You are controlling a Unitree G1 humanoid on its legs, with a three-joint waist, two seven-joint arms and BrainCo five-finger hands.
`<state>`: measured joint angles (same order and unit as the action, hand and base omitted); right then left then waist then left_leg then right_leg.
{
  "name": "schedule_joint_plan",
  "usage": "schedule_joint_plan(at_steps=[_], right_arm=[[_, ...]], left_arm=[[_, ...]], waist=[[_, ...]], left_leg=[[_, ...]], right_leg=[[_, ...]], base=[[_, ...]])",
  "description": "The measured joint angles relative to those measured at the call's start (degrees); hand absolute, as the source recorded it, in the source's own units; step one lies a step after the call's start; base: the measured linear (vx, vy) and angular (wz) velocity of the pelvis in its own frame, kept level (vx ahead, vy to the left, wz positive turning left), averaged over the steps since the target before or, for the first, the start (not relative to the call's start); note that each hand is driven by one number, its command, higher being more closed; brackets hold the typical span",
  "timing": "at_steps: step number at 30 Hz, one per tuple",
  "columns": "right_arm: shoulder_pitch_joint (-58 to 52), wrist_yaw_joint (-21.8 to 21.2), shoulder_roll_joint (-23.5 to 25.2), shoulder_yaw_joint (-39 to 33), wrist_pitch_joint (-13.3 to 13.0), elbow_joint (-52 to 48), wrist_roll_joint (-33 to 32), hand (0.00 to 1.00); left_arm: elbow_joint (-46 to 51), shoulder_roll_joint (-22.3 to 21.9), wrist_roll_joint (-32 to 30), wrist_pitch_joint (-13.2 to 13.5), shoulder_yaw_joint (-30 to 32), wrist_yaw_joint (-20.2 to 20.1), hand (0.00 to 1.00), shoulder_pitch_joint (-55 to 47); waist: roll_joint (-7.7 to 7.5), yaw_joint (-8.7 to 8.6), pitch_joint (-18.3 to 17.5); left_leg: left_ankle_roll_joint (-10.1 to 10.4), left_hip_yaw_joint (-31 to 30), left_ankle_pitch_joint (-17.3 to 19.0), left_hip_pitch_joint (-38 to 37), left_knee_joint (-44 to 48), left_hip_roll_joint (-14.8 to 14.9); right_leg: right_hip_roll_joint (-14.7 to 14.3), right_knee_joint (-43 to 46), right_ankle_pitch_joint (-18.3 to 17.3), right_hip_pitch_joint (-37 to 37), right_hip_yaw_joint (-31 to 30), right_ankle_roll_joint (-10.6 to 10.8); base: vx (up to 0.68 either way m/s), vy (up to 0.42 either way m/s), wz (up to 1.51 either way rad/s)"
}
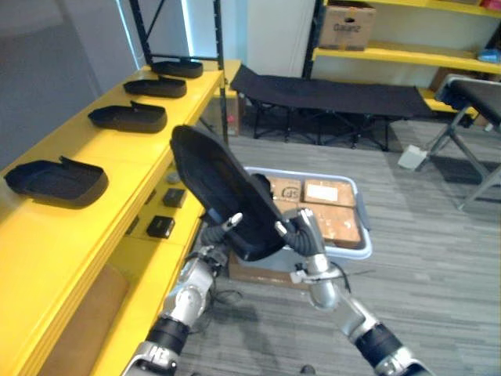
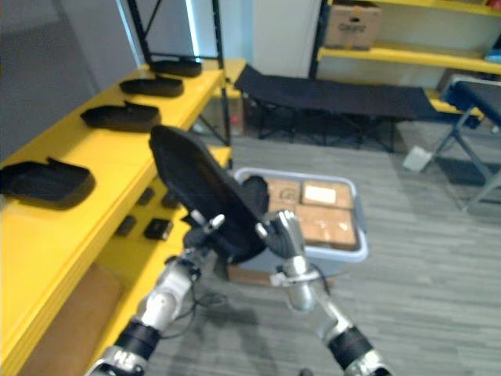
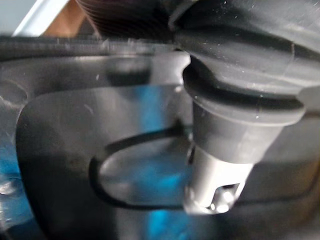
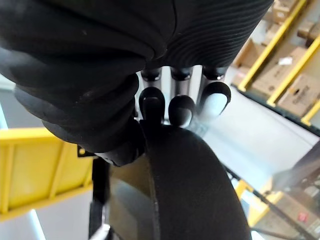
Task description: Walk over and take plastic housings, then place them on the shelf
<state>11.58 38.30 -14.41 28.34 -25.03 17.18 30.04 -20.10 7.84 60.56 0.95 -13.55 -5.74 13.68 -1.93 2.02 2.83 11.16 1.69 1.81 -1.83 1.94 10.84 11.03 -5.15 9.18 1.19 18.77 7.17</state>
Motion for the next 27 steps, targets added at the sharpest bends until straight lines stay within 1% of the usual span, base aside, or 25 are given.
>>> schedule_joint_plan(at_steps=[4, 8, 9, 12, 14, 17, 19, 20, 21, 23, 24, 25, 26, 27], right_arm=[[0.0, 0.91, 0.49, 0.56, -0.12, -0.14, 0.0, 1.0], [-0.01, 0.99, 0.61, 0.64, -0.18, -0.34, -0.01, 1.0], [-0.02, 1.22, 0.61, 0.72, -0.2, -0.34, -0.01, 0.0], [-0.09, 1.58, 0.71, 0.88, -1.26, -0.34, -0.64, 0.0], [-0.15, 1.02, 0.73, 1.1, -1.59, -0.33, -2.39, 0.0], [-0.49, -0.23, 0.68, 1.01, -2.43, -0.34, -5.4, 0.0], [-0.47, -1.05, 0.48, 0.76, -2.69, -1.86, -7.69, 0.0], [-0.44, -2.63, 0.57, 0.13, -2.67, -4.48, -9.78, 0.0], [-0.45, -2.99, 0.6, -0.03, -2.66, -4.98, -10.14, 0.0], [-0.06, -7.24, 0.61, -2.39, -2.65, -11.44, -13.99, 0.0], [0.07, -8.63, 0.5, -2.92, -2.67, -13.37, -15.44, 0.0], [0.43, -11.21, 0.57, -3.88, -2.8, -17.07, -18.2, 0.0], [1.33, -13.88, 1.08, -6.03, -3.28, -21.04, -21.25, 0.0], [1.66, -14.25, 1.27, -7.41, -3.3, -22.53, -22.21, 0.0]], left_arm=[[0.0, -0.03, 2.61, 0.14, -0.13, 0.0, 1.0, 0.0], [0.0, -0.08, 3.78, 0.17, -0.34, 0.0, 1.0, 0.0], [0.0, -0.08, 3.77, 0.38, -0.47, 0.0, 1.0, 0.0], [0.01, -0.09, 3.58, 2.03, -1.21, 0.0, 1.0, 0.0], [0.02, -0.27, 2.82, 2.7, -1.27, 0.16, 1.0, 0.0], [1.56, -0.3, -0.67, 3.91, -1.18, 1.16, 1.0, -0.02], [4.55, -0.29, -5.16, 5.24, -0.91, 2.83, 1.0, -0.03], [7.91, -0.41, -8.69, 6.11, -0.06, 4.34, 1.0, -0.08], [8.48, -0.47, -9.31, 6.3, 0.09, 4.64, 1.0, -0.08], [13.63, -1.88, -16.41, 7.88, 2.81, 7.77, 1.0, -0.06], [14.41, -2.2, -18.29, 8.58, 3.89, 8.74, 1.0, -0.07], [15.31, -2.74, -22.43, 9.73, 5.12, 10.8, 1.0, -0.05], [15.34, -3.65, -28.74, 10.85, 6.82, 13.38, 1.0, -0.07], [15.34, -3.76, -30.56, 11.19, 7.32, 14.2, 1.0, -0.16]], waist=[[-0.26, 0.01, 0.0], [-0.52, 0.0, -0.09], [-0.54, -0.01, -0.1], [-0.56, -0.01, -0.1], [-0.59, -0.01, -0.09], [-0.7, 0.09, -0.04], [-0.78, 0.16, -0.03], [-0.83, 0.16, -0.01], [-0.86, 0.15, -0.02], [-0.87, 0.14, -0.04], [-0.87, 0.11, -0.04], [-0.87, 0.01, -0.04], [-0.87, 0.0, -0.04], [-0.87, 0.0, -0.04]], left_leg=[[0.0, -0.03, 0.0, 0.01, 0.0, -0.01], [-0.01, -0.03, 0.0, 0.01, 0.0, -0.06], [-0.01, -0.04, 0.0, 0.01, 0.0, -0.07], [-0.01, -0.05, 0.0, 0.0, 0.0, -0.08], [-0.02, -0.06, 0.01, 0.0, 0.0, -0.1], [-0.02, -0.1, 0.01, 0.03, 0.0, -0.11], [-0.02, -0.12, 0.0, 0.03, 0.0, -0.11], [-0.01, -0.12, 0.0, -0.03, 0.01, -0.09], [-0.01, -0.11, 0.0, -0.03, 0.01, -0.08], [-0.01, -0.06, 0.0, -0.15, 0.01, -0.04], [-0.01, -0.04, 0.0, -0.21, 0.01, -0.02], [0.0, 0.03, 0.0, -0.34, 0.0, 0.06], [0.01, 0.14, 0.0, -0.6, 0.0, 0.09], [0.01, 0.18, 0.01, -0.76, -0.01, 0.09]], right_leg=[[0.02, 0.0, 0.01, 0.01, 0.04, 0.01], [0.07, 0.0, 0.0, 0.03, 0.05, 0.01], [0.09, 0.0, 0.0, 0.04, 0.06, 0.01], [0.11, 0.0, 0.0, 0.06, 0.09, 0.02], [0.12, 0.0, -0.01, 0.07, 0.11, 0.02], [0.14, 0.0, -0.02, 0.07, 0.15, 0.02], [0.15, 0.0, -0.02, 0.09, 0.17, 0.03], [0.07, 0.0, -0.01, 0.07, 0.19, 0.01], [0.06, 0.0, -0.01, 0.08, 0.19, 0.0], [0.01, 0.0, -0.03, 0.0, 0.19, -0.03], [-0.02, 0.0, -0.05, 0.02, 0.18, -0.05], [-0.1, 0.0, -0.08, 0.06, 0.17, -0.1], [-0.13, 0.0, -0.1, 0.21, 0.15, -0.12], [-0.13, 0.0, -0.1, 0.34, 0.14, -0.13]], base=[[0.0, 0.0, 0.0], [0.0, 0.0, 0.0], [0.0, 0.0, 0.0], [0.0, 0.0, 0.0], [0.0, 0.0, 0.0], [0.0, 0.0, 0.0], [0.0, 0.0, 0.0], [0.0, 0.0, 0.0], [0.0, 0.0, 0.0], [0.0, 0.0, 0.0], [0.0, 0.0, 0.0], [0.0, 0.0, -0.04], [0.0, 0.0, -0.04], [0.0, 0.0, -0.04]])
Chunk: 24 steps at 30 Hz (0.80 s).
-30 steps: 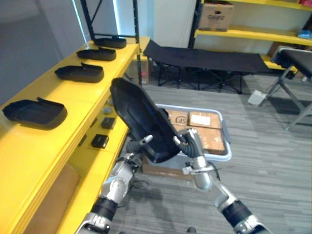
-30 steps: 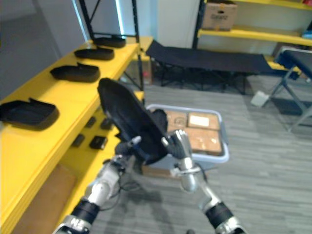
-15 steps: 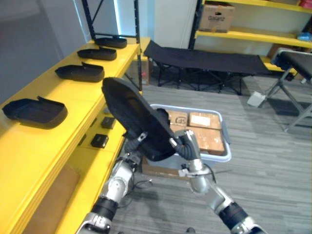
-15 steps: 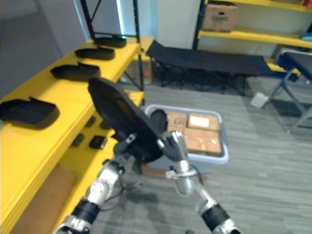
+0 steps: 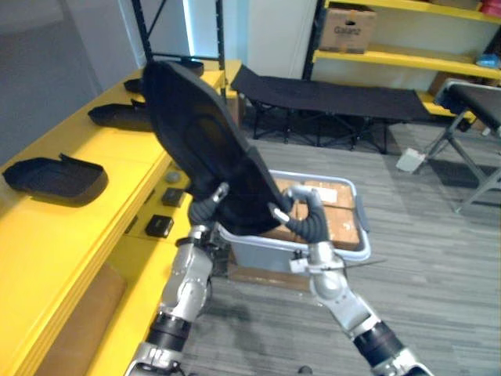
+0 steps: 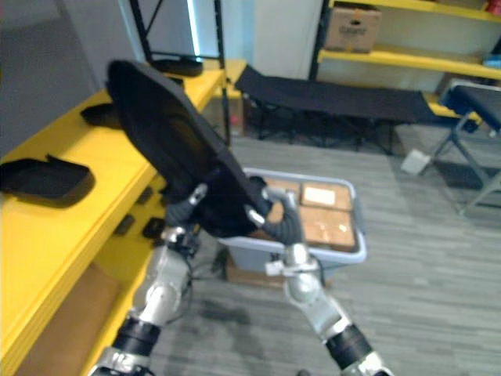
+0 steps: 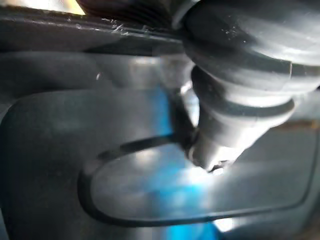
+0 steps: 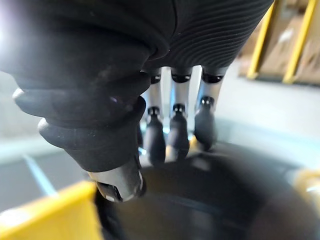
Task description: Walk over and take plastic housings, then place them on the shelf
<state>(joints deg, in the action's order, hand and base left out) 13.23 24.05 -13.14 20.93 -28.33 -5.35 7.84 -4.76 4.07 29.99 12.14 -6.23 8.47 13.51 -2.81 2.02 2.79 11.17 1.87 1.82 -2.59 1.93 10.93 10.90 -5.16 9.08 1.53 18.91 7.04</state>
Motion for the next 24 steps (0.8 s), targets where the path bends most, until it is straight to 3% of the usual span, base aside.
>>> schedule_joint_plan(at_steps=[6, 10, 14, 17, 19, 21, 24], right_arm=[[0.29, -3.14, 0.48, -12.46, 1.13, -8.93, -12.35, 0.0], [-8.17, -6.53, 2.62, -19.24, 1.35, -12.81, -21.8, 0.0], [-17.08, -9.35, 5.64, -23.57, 4.78, -11.39, -27.55, 0.0], [-25.4, -13.16, 8.0, -25.79, 9.56, -3.45, -31.5, 0.0], [-27.37, -14.29, 8.76, -26.6, 10.99, 0.57, -31.94, 0.0], [-30.0, -15.97, 9.61, -28.49, 11.2, 7.58, -33.17, 0.0], [-30.3, -18.66, 9.67, -29.88, 9.97, 8.75, -34.04, 0.0]], left_arm=[[0.16, 0.09, -14.75, 3.01, 6.53, 7.01, 1.0, -0.66], [0.34, -0.01, -21.11, 4.63, 7.9, 10.6, 1.0, -3.07], [2.75, -0.9, -21.52, 7.39, 9.06, 11.17, 1.0, -8.13], [8.48, -3.83, -20.95, 9.41, 10.11, 10.72, 1.0, -12.4], [10.69, -4.2, -20.88, 10.03, 10.02, 10.11, 1.0, -14.15], [12.99, -4.48, -20.83, 10.76, 10.16, 9.32, 1.0, -16.83], [13.89, -4.49, -20.81, 11.13, 11.8, 9.49, 1.0, -19.9]], waist=[[-0.16, -0.9, -0.13], [-0.01, -1.78, -0.38], [0.46, -3.17, -0.62], [1.17, -4.23, -0.89], [1.52, -4.46, -1.1], [2.33, -4.47, -1.45], [3.21, -4.43, -1.1]], left_leg=[[0.13, 1.17, 0.11, -1.29, -0.38, 0.17], [0.26, 1.92, 0.38, -1.35, -0.58, 0.34], [0.26, 3.45, 0.39, -1.38, -1.32, 0.38], [0.24, 4.47, 0.75, -1.45, -1.41, 0.37], [0.18, 4.74, 0.97, -1.49, -1.4, 0.36], [0.08, 4.97, 1.36, -1.45, -1.18, 0.33], [-0.19, 4.95, 1.94, -1.19, -0.3, 0.35]], right_leg=[[0.02, -0.01, -0.27, 0.41, 0.02, -0.03], [0.0, 0.0, -0.12, 0.07, 0.05, -0.11], [-0.02, 0.02, 0.22, -1.17, -0.97, 0.24], [-0.06, 0.51, 0.61, -1.77, -1.89, 0.75], [-0.05, 0.51, 0.64, -1.86, -2.08, 0.8], [-0.03, 0.49, 0.63, -1.91, -2.29, 0.84], [-0.03, -0.01, -0.13, -1.54, -2.25, 0.6]], base=[[-0.01, 0.015, -0.08], [0.02, 0.027, -0.09], [0.03, 0.034, -0.15], [0.05, 0.03, -0.14], [0.03, 0.023, -0.05], [0.01, 0.025, -0.06], [-0.02, 0.01, 0.0]])
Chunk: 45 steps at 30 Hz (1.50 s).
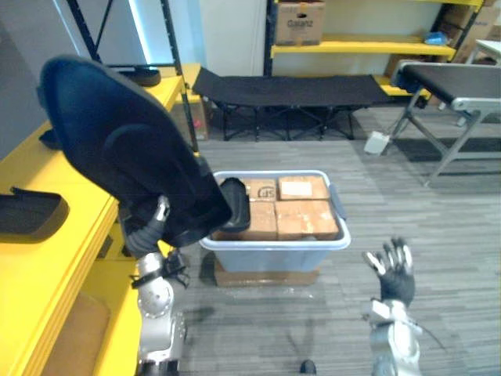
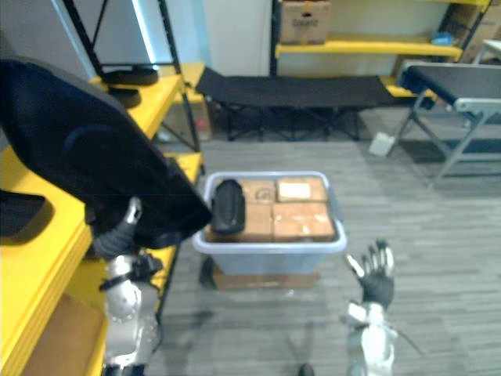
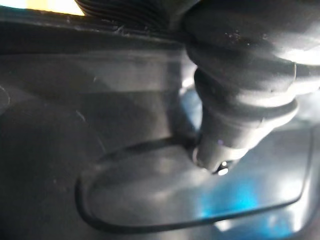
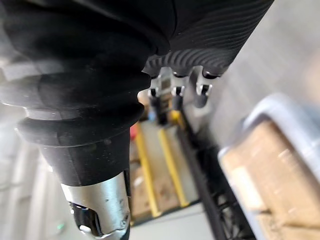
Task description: Walk over and take plastic housings, then place them on the shelf
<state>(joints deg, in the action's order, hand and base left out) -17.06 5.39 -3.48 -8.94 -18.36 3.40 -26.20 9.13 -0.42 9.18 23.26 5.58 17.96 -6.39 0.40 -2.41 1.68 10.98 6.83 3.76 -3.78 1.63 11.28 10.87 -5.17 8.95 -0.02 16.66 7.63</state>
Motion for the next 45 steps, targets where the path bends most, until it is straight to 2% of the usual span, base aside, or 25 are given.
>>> schedule_joint_plan(at_steps=[3, 5, 8, 11, 12, 14, 15, 17, 19, 23, 27, 29, 33, 36, 38, 39, 40, 42, 43, 45], right_arm=[[1.28, -1.87, 0.04, 0.44, -1.33, -0.01, 0.12, 0.0], [2.93, -1.87, 0.08, 1.62, -1.56, 0.1, 0.58, 0.0], [7.6, -1.52, -0.23, 5.7, -1.47, 3.48, 2.53, 0.0], [12.19, -1.36, -0.42, 11.55, -0.95, 8.56, 4.97, 0.0], [12.82, -1.39, -0.39, 12.12, -0.79, 9.06, 5.11, 0.0], [14.95, -1.68, -0.2, 15.17, -0.48, 11.03, 6.35, 0.0], [15.23, -1.7, -0.18, 15.49, -0.44, 11.24, 6.52, 0.0], [16.68, -1.7, -0.03, 17.28, -0.38, 12.11, 7.96, 0.0], [18.12, -1.51, -0.01, 18.16, -0.39, 13.12, 8.86, 0.0], [20.39, 2.84, -0.04, 21.09, -1.16, 13.83, 15.35, 0.0], [20.99, 3.48, -0.13, 21.97, -0.82, 14.32, 15.92, 0.0], [20.49, 3.5, -0.39, 21.68, -0.44, 14.29, 15.61, 0.0], [19.64, 3.48, -1.11, 21.26, 0.62, 14.12, 15.11, 0.0], [18.09, 2.49, -0.92, 20.22, 0.8, 12.33, 13.36, 0.0], [16.58, 1.72, -0.86, 18.71, 0.72, 11.0, 13.37, 0.0], [15.74, 1.54, -0.92, 17.7, 0.67, 10.25, 13.35, 0.0], [14.62, 1.32, -0.99, 16.34, 0.66, 9.55, 12.81, 0.0], [13.43, 0.44, -1.17, 13.76, 0.61, 9.42, 11.06, 0.0], [13.54, -0.45, -1.18, 12.9, 0.24, 9.41, 11.05, 0.0], [13.65, -1.78, -1.49, 12.67, -0.82, 8.89, 11.08, 0.0]], left_arm=[[1.62, 0.04, -0.08, 0.02, 2.28, 1.76, 1.0, -1.93], [2.9, 0.03, -0.3, 0.03, 4.58, 3.26, 1.0, -2.13], [5.92, -0.07, -0.3, 0.05, 9.71, 5.63, 1.0, -3.21], [10.4, -0.39, -0.27, 0.29, 16.87, 8.0, 1.0, -6.85], [10.92, -0.56, -0.28, 0.37, 18.1, 8.26, 1.0, -7.49], [12.39, -1.44, -0.24, 0.7, 23.01, 8.4, 1.0, -10.6], [12.48, -1.63, -0.23, 0.83, 23.49, 8.41, 1.0, -11.02], [12.67, -3.56, -0.02, 2.36, 26.92, 8.2, 1.0, -14.58], [12.86, -4.7, 0.48, 2.89, 28.54, 8.0, 1.0, -16.24], [13.05, -6.04, 5.27, 4.21, 30.49, 5.24, 1.0, -19.1], [13.48, -6.43, 5.99, 4.58, 29.83, 3.25, 1.0, -19.96], [14.16, -6.27, 5.99, 4.59, 28.59, 1.96, 1.0, -19.71], [16.15, -6.17, 6.66, 4.66, 26.86, -1.03, 1.0, -19.55], [17.38, -5.62, 6.66, 4.68, 24.32, -2.99, 1.0, -18.51], [17.73, -4.07, 6.52, 4.68, 22.13, -3.92, 1.0, -16.81], [17.72, -3.02, 6.41, 4.67, 20.73, -4.7, 1.0, -15.37], [17.65, -1.35, 6.37, 4.57, 18.71, -5.66, 1.0, -13.42], [17.54, 0.9, 5.98, 4.42, 15.75, -6.97, 1.0, -10.43], [17.46, 2.1, 6.0, 4.36, 15.13, -7.5, 1.0, -8.97], [16.1, 2.14, 6.0, 3.72, 14.43, -7.43, 1.0, -8.8]], waist=[[0.31, 0.44, -0.12], [0.44, 1.66, -0.11], [0.96, 3.86, 0.09], [1.47, 8.13, 0.15], [1.51, 8.61, 0.27], [1.29, 11.51, 0.22], [1.25, 11.82, 0.22], [0.79, 14.45, 0.39], [0.54, 15.27, 0.42], [0.04, 17.37, 0.42], [0.21, 17.37, 1.58], [-0.02, 16.52, 2.05], [-1.32, 16.71, 2.55], [-1.63, 16.3, 3.85], [-1.81, 14.89, 4.29], [-1.85, 14.01, 4.57], [-2.16, 12.3, 5.0], [-2.67, 10.48, 5.42], [-3.4, 10.53, 5.81], [-3.07, 10.62, 6.2]], left_leg=[[-0.36, -1.08, 0.23, 1.19, 0.58, -0.08], [-0.37, -2.68, 0.18, 2.37, 0.9, -0.17], [-0.18, -6.98, -0.67, 3.94, 1.13, -0.73], [-0.35, -12.5, -1.36, 5.19, 1.18, -2.29], [-0.43, -13.33, -1.47, 5.5, 1.19, -2.54], [-0.52, -16.56, -1.63, 6.95, 1.51, -3.49], [-0.52, -16.95, -1.63, 7.03, 1.56, -3.61], [-0.56, -20.05, -1.58, 7.2, 1.98, -4.55], [-0.56, -21.12, -1.58, 7.3, 2.06, -4.85], [-0.65, -22.15, -1.4, 7.46, 2.49, -4.98], [-1.36, -22.49, -0.66, 6.03, 3.63, -5.42], [-1.78, -23.57, -0.41, 7.21, 4.95, -6.4], [-2.0, -23.72, -1.1, 9.03, 4.55, -7.09], [-2.2, -24.03, -2.03, 9.22, 3.81, -7.85], [-1.98, -26.43, -2.79, 9.95, 3.81, -8.85], [-1.89, -27.79, -3.45, 9.99, 3.69, -9.3], [-1.84, -29.27, -4.72, 10.5, 3.04, -10.07], [-1.77, -28.88, -6.69, 10.82, 1.35, -10.2], [-1.46, -28.47, -6.93, 10.68, 0.9, -10.04], [-1.22, -27.83, -7.09, 10.67, 0.99, -9.54]], right_leg=[[0.17, 0.0, -0.23, 0.13, 1.01, 0.2], [0.34, 0.01, -0.24, 0.22, 2.62, 0.19], [0.96, 0.48, -0.37, 2.1, 7.06, 0.38], [2.0, 0.52, -0.8, 4.82, 12.56, 1.23], [2.18, 0.52, -0.86, 5.25, 13.44, 1.31], [2.6, 0.52, -1.4, 6.39, 16.57, 2.0], [2.63, 0.52, -1.49, 6.66, 16.92, 2.12], [3.0, 0.52, -2.31, 9.18, 20.53, 2.83], [3.05, 0.53, -2.71, 9.94, 21.78, 2.85], [2.85, 0.58, -3.36, 10.47, 22.61, 2.44], [3.46, 2.18, -4.72, 12.54, 23.76, 2.68], [3.83, 2.43, -5.48, 14.2, 26.09, 3.21], [4.6, 3.09, -5.88, 14.35, 28.68, 3.69], [6.38, 7.39, -8.72, 13.96, 28.56, 3.52], [6.56, 10.96, -12.4, 12.72, 24.72, 2.01], [6.42, 13.32, -14.85, 11.57, 19.54, -0.81], [6.25, 14.72, -15.92, 11.24, 13.03, -2.22], [6.06, 16.47, -16.64, 10.85, 7.92, -1.11], [6.14, 16.49, -17.65, 10.76, 7.56, 0.26], [5.79, 15.48, -18.17, 10.81, 7.56, 1.03]], base=[[-0.03, 0.013, 0.19], [-0.02, 0.014, 0.39], [0.01, 0.022, 0.7], [0.05, 0.043, 0.84], [0.01, 0.031, 0.7], [0.02, 0.033, 0.68], [0.03, 0.019, 0.69], [0.02, 0.006, 0.67], [0.0, 0.005, 0.43], [0.0, -0.001, 0.11], [0.0, 0.002, 0.11], [-0.03, -0.007, 0.54], [-0.01, 0.004, 0.36], [0.02, 0.01, 0.4], [0.03, -0.023, 0.65], [0.03, -0.032, 0.87], [0.02, -0.022, 0.99], [-0.04, -0.02, 0.85], [-0.04, -0.054, 0.27], [-0.04, -0.092, -0.21]])
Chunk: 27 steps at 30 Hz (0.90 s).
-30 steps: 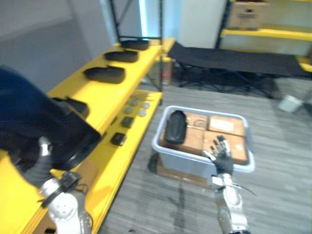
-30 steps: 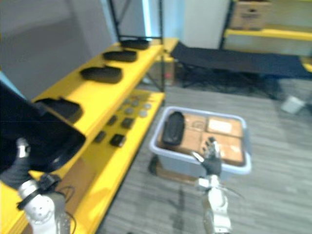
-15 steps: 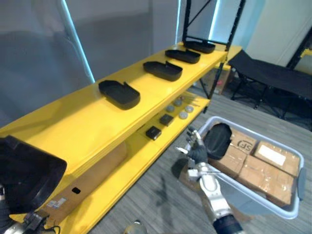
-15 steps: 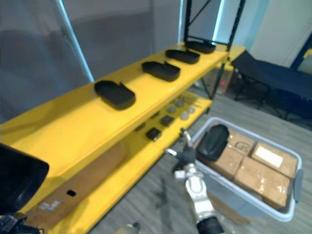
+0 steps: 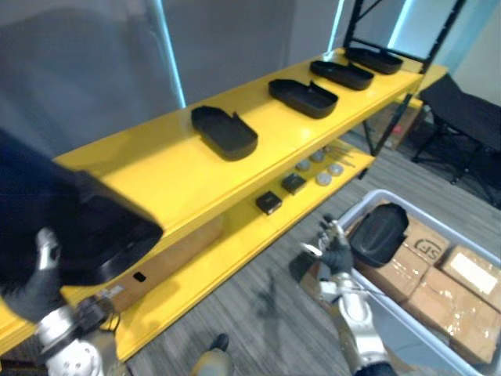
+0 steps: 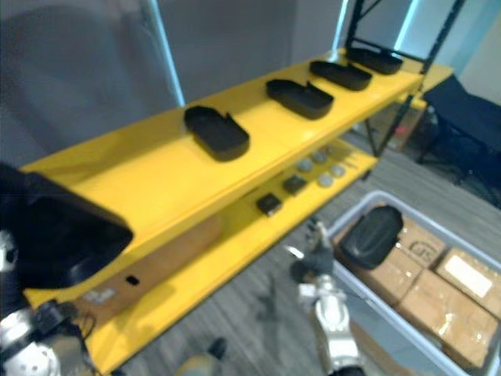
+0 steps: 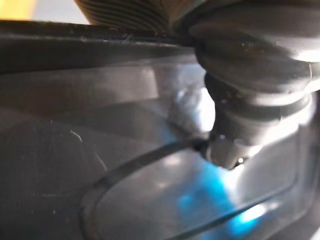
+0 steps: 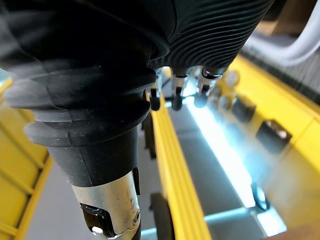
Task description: Walk over and take plastic housings, then place them on the shelf
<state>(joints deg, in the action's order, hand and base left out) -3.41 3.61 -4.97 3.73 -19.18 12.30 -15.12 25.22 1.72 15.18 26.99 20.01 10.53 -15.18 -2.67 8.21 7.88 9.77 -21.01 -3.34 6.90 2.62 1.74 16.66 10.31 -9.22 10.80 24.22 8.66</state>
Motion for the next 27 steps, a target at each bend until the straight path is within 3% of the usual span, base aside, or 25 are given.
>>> schedule_joint_plan(at_steps=[3, 5, 8, 12, 17, 19, 20, 22, 23, 24, 25, 26, 27], right_arm=[[0.13, -2.21, -0.31, -0.28, -0.52, -1.05, -0.01, 0.0], [-0.61, -3.6, -0.68, -0.42, -0.54, -1.98, 0.07, 0.0], [-2.22, -5.32, -0.7, -0.71, -0.68, -3.07, -0.14, 0.0], [-3.48, -8.61, -0.78, -0.92, -1.61, -3.23, -2.04, 0.0], [-3.47, -10.31, 0.01, -1.4, -3.22, -4.95, -4.12, 0.0], [-3.12, -11.02, 0.97, -2.06, -3.0, -5.27, -6.46, 0.0], [-2.87, -11.02, 0.57, -3.28, -2.95, -5.27, -6.59, 0.0], [-2.97, -10.97, 0.15, -3.59, -2.96, -5.21, -6.61, 0.0], [-2.35, -10.95, 0.39, -3.7, -3.05, -5.24, -6.51, 0.0], [-1.51, -11.0, 0.91, -3.36, -3.12, -5.23, -6.4, 0.0], [-1.02, -11.03, 1.26, -3.28, -3.17, -5.23, -6.4, 0.0], [0.44, -11.35, 1.7, -3.09, -3.35, -5.24, -6.42, 0.0], [1.18, -11.58, 1.58, -3.11, -3.4, -5.35, -6.42, 0.0]], left_arm=[[-2.13, -0.09, -0.06, -1.49, -2.1, 0.18, 1.0, -0.8], [-2.32, -0.28, -0.54, -1.8, -3.84, 0.46, 1.0, -0.83], [-2.34, -0.52, -0.53, -1.9, -4.58, 0.59, 1.0, -1.87], [-3.62, -1.3, -1.82, -2.01, -4.79, 1.96, 1.0, -4.8], [-3.73, -2.27, -2.68, -2.0, -3.71, 1.54, 1.0, -5.0], [-3.18, -2.06, -2.78, -2.01, -2.18, 0.13, 1.0, -3.74], [-2.78, -2.37, -2.9, -1.88, -2.18, -0.55, 1.0, -2.46], [-3.09, -2.04, -4.04, -1.96, -2.22, -0.49, 1.0, -1.4], [-2.66, -0.84, -5.05, -1.98, -1.84, 0.01, 1.0, -0.87], [-2.18, 0.97, -5.25, -2.12, -1.46, 0.48, 1.0, -0.61], [-1.84, 1.75, -5.72, -2.24, -1.24, 0.71, 1.0, -0.61], [-1.65, 3.03, -6.9, -2.63, -0.73, 2.36, 1.0, -0.39], [-1.68, 3.28, -7.18, -2.94, -0.45, 2.93, 1.0, -0.28]], waist=[[1.99, -0.35, 1.26], [3.38, -1.57, 2.29], [3.77, -2.75, 2.62], [3.52, -2.71, 3.05], [2.75, -2.68, 3.01], [0.5, -2.71, 3.3], [0.8, -2.92, 3.66], [0.78, -3.04, 3.38], [0.88, -2.84, 3.2], [0.16, -2.95, 3.4], [0.21, -3.01, 3.58], [0.31, -3.35, 3.65], [0.47, -3.5, 3.68]], left_leg=[[0.43, 1.9, -0.26, -0.9, 0.09, 1.89], [0.36, 2.93, -0.89, -0.92, 0.09, 3.55], [-0.42, 5.88, -1.22, -1.27, 0.04, 4.63], [-1.37, 9.98, -0.6, -2.81, 0.53, 4.74], [-1.89, 11.79, 0.02, -0.76, 2.71, 1.54], [-3.18, 12.51, 1.76, 1.25, 6.29, -1.1], [-4.56, 14.62, 4.7, 1.18, 9.96, -2.52], [-4.63, 13.79, 6.14, 0.88, 11.21, -2.85], [-5.29, 13.93, 7.08, -0.73, 10.79, -2.82], [-6.0, 14.02, 7.56, -2.81, 9.75, -2.77], [-6.45, 13.95, 7.77, -3.88, 9.04, -2.52], [-7.76, 13.71, 8.6, -5.25, 8.64, -0.85], [-7.91, 13.71, 9.01, -5.77, 8.59, -0.2]], right_leg=[[-1.66, -2.2, 0.01, 0.68, -0.97, 0.12], [-3.27, -3.02, 0.01, 0.98, -1.17, 1.13], [-3.61, -2.57, -0.28, 0.9, -1.36, 1.23], [-2.34, -0.99, -0.71, 0.01, -4.13, 1.85], [1.13, -0.22, -1.5, -0.12, -3.21, 3.04], [3.33, -0.38, -2.21, 1.1, -1.63, 1.73], [4.75, 3.65, -1.29, 2.72, -0.91, -1.5], [6.64, 14.62, 0.68, -2.11, -3.26, -4.26], [7.99, 23.55, 5.36, -6.8, -6.61, -6.16], [8.72, 29.34, 12.03, -9.7, -9.22, -5.23], [8.89, 31.56, 15.03, -11.06, -10.29, -5.22], [7.51, 34.91, 6.28, -14.22, -11.33, -4.59], [6.05, 33.96, 2.84, -15.06, -11.32, -4.83]], base=[[-0.09, -0.07, -0.36], [-0.13, -0.059, -0.05], [-0.12, -0.013, -0.04], [-0.05, 0.043, -0.3], [0.01, 0.072, 0.16], [0.1, 0.122, 0.51], [0.16, 0.182, 0.54], [0.13, 0.182, 0.34], [0.16, 0.173, 0.04], [0.22, 0.157, -0.04], [0.27, 0.086, -0.08], [0.23, 0.037, -0.11], [0.3, 0.042, -0.09]])
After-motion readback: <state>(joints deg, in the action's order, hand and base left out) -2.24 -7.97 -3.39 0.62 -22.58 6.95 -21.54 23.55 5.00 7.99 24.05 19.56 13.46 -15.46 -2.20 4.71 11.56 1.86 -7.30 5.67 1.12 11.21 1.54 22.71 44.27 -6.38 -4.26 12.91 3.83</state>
